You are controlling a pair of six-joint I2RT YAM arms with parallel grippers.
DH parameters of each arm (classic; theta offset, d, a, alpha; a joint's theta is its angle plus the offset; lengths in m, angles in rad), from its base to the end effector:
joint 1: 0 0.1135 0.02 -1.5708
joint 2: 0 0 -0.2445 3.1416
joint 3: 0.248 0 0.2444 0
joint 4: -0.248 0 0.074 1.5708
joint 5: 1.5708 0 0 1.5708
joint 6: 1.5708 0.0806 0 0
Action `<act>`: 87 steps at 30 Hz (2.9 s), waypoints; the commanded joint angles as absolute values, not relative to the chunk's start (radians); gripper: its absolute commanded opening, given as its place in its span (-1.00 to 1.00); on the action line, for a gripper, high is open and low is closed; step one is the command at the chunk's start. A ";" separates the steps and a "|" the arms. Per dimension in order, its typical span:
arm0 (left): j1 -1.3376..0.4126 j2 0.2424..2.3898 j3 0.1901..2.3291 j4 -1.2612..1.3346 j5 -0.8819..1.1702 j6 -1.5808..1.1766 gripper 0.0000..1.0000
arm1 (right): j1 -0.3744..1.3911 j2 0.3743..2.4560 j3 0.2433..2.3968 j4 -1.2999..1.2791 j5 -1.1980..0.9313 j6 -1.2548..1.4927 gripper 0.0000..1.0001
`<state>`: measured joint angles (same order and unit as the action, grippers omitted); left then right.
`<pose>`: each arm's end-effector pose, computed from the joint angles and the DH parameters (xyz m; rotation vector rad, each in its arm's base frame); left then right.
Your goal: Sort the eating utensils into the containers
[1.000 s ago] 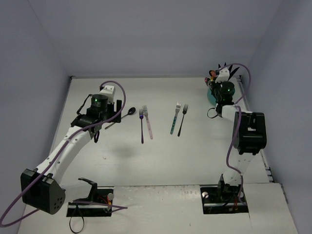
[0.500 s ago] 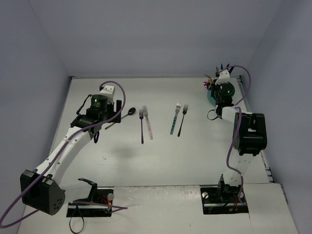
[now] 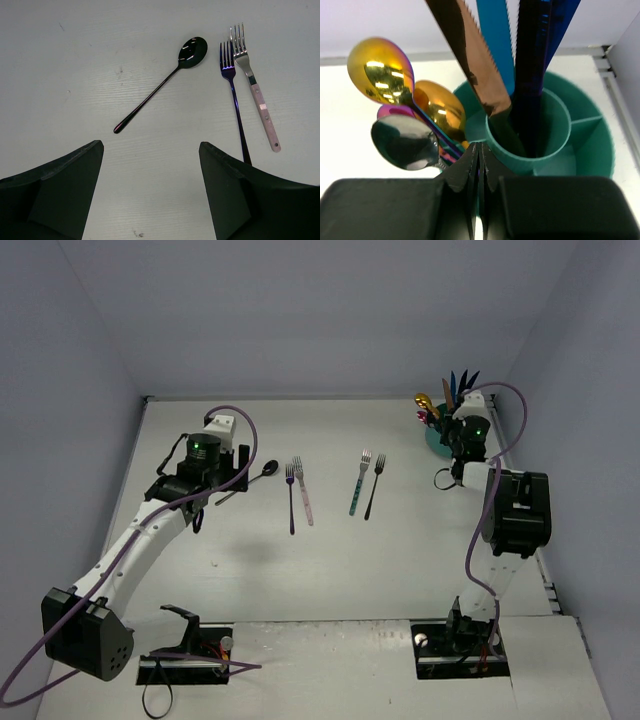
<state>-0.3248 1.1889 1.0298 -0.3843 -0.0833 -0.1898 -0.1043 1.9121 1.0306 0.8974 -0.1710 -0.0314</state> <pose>0.2906 -0.0908 0.2823 0.0932 2.1177 -0.2189 0.4512 -0.0334 0.2017 -0.0784 1.5532 0.0258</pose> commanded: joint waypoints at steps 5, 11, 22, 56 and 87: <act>-0.318 1.159 1.055 -0.331 -0.073 -0.181 0.49 | -0.087 1.686 1.015 0.921 -0.222 -0.004 -0.90; -0.318 1.193 1.069 -0.342 0.017 -0.204 0.49 | -0.034 1.476 0.982 0.712 -0.177 0.058 -0.41; -0.372 1.378 1.205 -0.471 0.061 -0.206 0.49 | 0.083 1.090 0.831 0.328 -0.129 0.227 -0.17; -0.212 2.092 1.669 -0.712 0.239 0.175 -0.09 | 0.093 0.735 0.595 0.195 -0.390 0.356 -0.12; -0.641 1.492 1.383 -0.411 0.252 -0.081 -1.00 | 0.542 0.976 0.897 0.192 -0.186 0.476 0.15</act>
<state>-0.5619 1.5899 1.4203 -0.5450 0.2705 0.0236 0.4641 0.9278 0.8082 0.1220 -0.3059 0.4554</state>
